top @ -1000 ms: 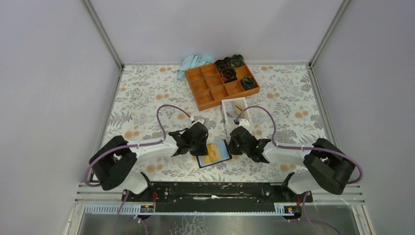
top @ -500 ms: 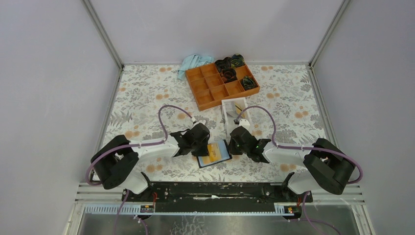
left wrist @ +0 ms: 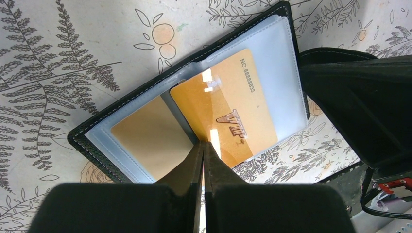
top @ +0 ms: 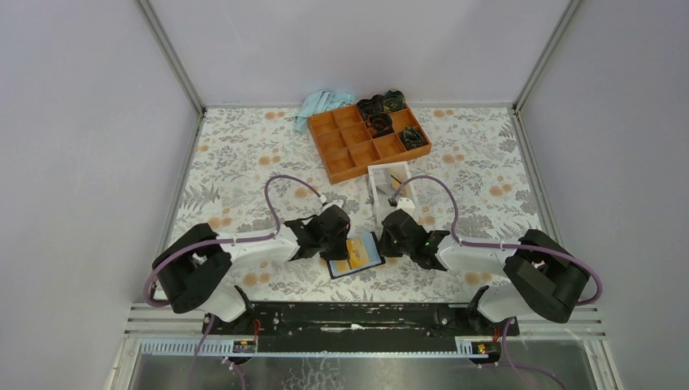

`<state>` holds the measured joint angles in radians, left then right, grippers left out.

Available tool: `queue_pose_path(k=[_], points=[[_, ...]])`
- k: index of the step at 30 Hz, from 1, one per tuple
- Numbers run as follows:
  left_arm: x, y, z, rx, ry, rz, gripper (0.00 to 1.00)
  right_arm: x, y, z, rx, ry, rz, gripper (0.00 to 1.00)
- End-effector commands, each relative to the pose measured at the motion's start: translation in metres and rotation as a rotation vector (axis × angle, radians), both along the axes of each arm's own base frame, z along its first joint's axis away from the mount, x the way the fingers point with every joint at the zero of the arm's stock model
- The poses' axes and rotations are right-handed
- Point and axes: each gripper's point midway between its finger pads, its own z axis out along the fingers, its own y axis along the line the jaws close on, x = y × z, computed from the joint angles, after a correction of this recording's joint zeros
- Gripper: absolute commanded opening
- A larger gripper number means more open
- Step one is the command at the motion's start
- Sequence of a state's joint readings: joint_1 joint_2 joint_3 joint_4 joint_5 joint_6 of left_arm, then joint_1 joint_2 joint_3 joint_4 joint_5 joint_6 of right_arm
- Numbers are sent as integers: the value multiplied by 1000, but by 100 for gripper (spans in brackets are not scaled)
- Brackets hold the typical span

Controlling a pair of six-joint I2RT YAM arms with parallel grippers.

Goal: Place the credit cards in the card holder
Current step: Insert the credit card into the card holder.

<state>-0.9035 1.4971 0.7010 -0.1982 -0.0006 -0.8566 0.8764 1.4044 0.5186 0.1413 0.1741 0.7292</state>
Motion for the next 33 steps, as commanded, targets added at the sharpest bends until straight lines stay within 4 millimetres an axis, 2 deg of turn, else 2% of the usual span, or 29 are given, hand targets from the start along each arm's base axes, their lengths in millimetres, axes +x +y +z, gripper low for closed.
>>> queue_pose_path(k=[1,19,23,29,33], points=[[4,-8,1,-15,-18,-1,4,-16,-17,-24,-86,65,20,0],[21,-20,11,-17,-67,-4,6,-16,-15,-24,-89,68,33,0],[26,-23,18,-20,-91,1,6,-16,-15,-24,-92,66,32,0],[36,-12,42,-22,-178,48,9,-15,-16,-23,-98,63,33,0],[32,0,42,7,-180,52,9,-14,-15,-22,-97,59,33,0]])
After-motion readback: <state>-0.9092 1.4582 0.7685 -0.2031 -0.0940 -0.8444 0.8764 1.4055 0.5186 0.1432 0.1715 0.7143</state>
